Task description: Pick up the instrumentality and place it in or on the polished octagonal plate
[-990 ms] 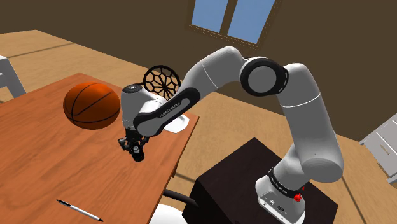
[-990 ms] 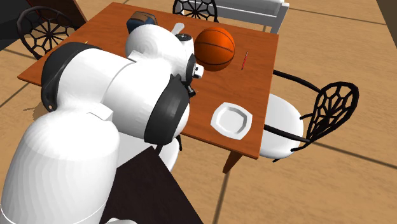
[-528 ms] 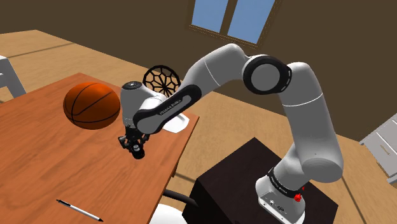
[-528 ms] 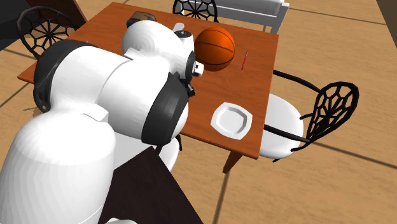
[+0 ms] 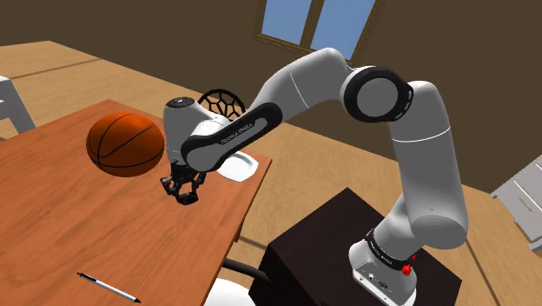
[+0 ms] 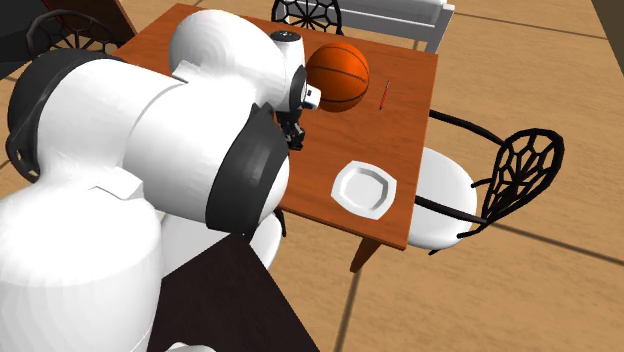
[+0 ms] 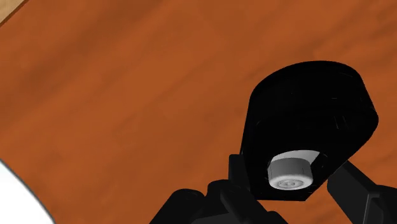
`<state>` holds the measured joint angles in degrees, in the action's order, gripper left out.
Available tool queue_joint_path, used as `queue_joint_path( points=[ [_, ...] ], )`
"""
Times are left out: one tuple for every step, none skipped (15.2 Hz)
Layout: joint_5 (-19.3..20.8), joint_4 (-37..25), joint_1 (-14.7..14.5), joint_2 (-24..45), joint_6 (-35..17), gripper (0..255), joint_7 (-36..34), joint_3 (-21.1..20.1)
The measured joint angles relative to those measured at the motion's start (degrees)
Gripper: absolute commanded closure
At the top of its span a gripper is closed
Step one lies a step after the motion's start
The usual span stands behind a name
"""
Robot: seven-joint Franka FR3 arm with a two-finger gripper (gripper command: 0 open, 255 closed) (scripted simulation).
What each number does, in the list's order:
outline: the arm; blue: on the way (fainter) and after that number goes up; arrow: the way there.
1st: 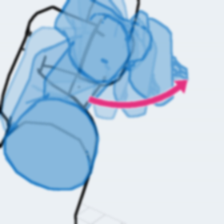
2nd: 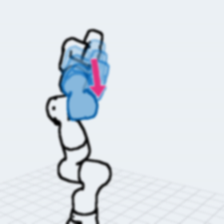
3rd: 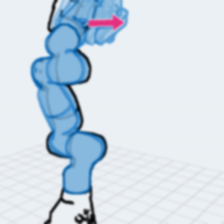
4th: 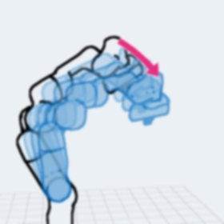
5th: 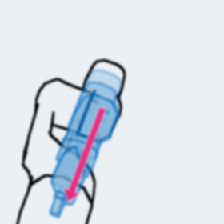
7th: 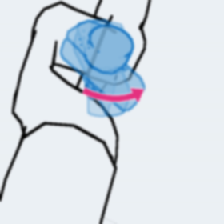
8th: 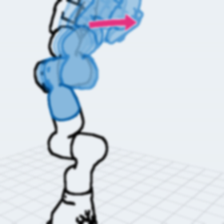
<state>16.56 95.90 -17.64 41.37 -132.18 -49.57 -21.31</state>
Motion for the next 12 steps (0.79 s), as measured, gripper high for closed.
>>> queue_joint_path(
  points=[
    [-0.2,-0.2,0.0,-0.4,0.6,255,0.1,-0.2],
    [-0.3,-0.4,0.1,-0.7,1.1,255,0.2,-0.3],
    [-0.5,-0.3,0.2,-1.3,1.6,255,0.3,-0.5],
    [-0.7,-0.4,0.4,-1.8,2.1,255,0.4,-0.6],
    [-1.0,-0.4,0.6,-2.3,2.7,255,0.6,-0.8],
    [-1.1,0.4,1.2,-2.9,2.5,255,1.1,-0.9],
    [-1.3,1.1,2.1,-3.7,2.5,255,2.0,-0.9],
    [-1.5,1.8,3.2,-4.2,2.3,255,3.0,-0.9],
    [-1.6,2.6,4.0,-4.6,1.9,255,3.8,-0.7],
    [-1.7,3.4,5.2,-5.0,1.4,255,5.1,-0.6],
    [-1.8,4.2,6.4,-5.2,0.9,255,6.3,-0.4],
    [-2.0,4.6,7.4,-5.8,1.1,255,7.4,-0.4]
  ],
)
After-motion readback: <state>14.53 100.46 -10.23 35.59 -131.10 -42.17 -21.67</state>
